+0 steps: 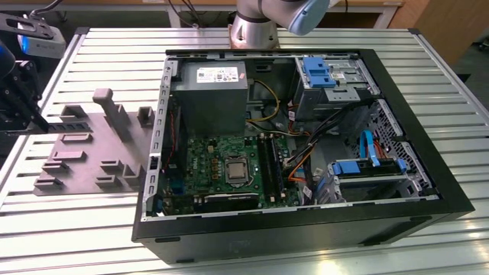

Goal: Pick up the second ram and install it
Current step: 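Pick up the second ram and move it above second insertion slot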

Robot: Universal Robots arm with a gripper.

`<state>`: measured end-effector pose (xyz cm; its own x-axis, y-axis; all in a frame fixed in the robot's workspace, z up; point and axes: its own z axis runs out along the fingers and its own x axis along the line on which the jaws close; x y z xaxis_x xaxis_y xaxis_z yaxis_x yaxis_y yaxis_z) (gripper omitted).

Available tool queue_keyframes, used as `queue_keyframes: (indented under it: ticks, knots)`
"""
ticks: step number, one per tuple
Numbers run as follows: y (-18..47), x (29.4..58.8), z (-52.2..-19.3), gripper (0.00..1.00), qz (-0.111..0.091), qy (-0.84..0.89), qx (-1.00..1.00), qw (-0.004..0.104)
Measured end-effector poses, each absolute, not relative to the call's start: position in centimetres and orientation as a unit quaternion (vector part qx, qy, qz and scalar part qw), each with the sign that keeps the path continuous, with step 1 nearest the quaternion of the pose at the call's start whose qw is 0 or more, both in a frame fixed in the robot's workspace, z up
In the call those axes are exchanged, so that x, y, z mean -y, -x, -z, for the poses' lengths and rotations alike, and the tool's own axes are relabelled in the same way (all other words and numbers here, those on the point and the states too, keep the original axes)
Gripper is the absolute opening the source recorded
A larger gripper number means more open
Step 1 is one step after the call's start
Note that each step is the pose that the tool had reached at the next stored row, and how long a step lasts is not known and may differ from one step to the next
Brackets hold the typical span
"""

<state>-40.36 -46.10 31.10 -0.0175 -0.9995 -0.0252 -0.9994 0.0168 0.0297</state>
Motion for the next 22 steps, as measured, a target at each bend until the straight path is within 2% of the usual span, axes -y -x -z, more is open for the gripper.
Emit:
queue_keyframes:
  ticks: [22]
  knots:
    - [40.4, 46.1, -33.2, 0.14, 0.019, -0.701, 0.713, 0.001]
